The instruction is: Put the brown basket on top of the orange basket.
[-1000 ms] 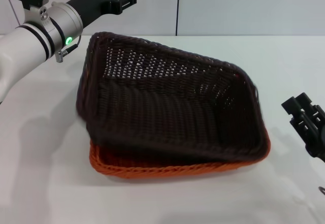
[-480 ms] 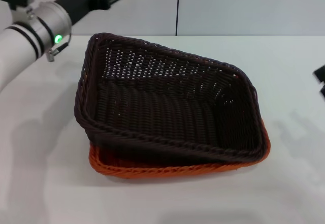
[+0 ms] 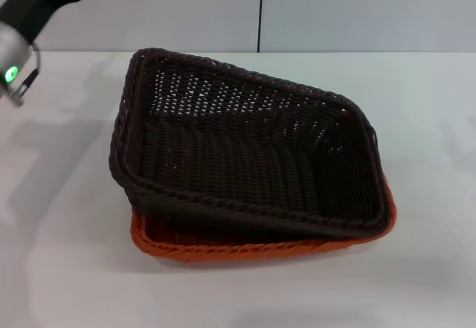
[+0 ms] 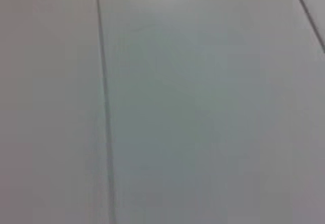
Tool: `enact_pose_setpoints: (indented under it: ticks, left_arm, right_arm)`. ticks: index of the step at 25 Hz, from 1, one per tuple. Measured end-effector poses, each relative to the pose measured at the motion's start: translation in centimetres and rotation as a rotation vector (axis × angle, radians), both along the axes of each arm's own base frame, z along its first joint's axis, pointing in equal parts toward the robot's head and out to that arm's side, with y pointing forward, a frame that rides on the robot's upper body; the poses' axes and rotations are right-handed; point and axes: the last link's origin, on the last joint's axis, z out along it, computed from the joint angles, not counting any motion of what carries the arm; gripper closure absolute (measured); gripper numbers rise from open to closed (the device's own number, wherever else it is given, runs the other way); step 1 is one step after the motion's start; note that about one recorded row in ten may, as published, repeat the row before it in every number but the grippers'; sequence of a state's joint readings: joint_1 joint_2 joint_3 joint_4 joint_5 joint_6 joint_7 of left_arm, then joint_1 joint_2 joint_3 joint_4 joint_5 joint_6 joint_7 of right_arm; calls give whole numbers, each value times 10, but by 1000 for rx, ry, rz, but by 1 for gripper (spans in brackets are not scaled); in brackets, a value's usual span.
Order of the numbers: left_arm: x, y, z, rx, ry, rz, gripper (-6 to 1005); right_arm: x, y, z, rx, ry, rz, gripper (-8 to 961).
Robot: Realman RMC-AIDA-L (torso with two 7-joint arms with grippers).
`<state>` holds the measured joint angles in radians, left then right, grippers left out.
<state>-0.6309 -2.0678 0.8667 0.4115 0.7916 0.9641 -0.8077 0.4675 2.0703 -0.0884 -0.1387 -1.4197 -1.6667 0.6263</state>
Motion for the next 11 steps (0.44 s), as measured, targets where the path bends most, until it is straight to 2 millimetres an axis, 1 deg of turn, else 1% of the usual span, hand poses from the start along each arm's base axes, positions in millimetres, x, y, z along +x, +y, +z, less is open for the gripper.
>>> enact_pose_setpoints:
  ticks: [1,2,4,5,6,9,10,11]
  left_arm:
    - [-6,-9,3,42,-24,-14,165]
    - [-9,-13,4,59,-33,-19,165]
    - [-18,-28,7,121,-50,-33,165]
    - [-28,-41,7,166,-57,-31,165]
    - [-28,-41,7,166,-57,-31,165]
    - [-43,-59,6,216,-86,-2,165]
    - [-50,-67,5,233,-103,14,165]
    - [-50,-67,5,233,-103,14,165]
  right_arm:
    - [0,0,0,0,0,0,411]
    - [-1,17,9,58,-47,-41,411]
    - [-4,28,13,97,-77,-68,411]
    - [-5,32,14,111,-91,-79,411]
    - [-9,39,14,129,-109,-87,411]
    - [-19,57,13,150,-157,-107,411]
    - [-26,68,11,150,-178,-114,411]
    - [-26,68,11,150,-178,-114,411]
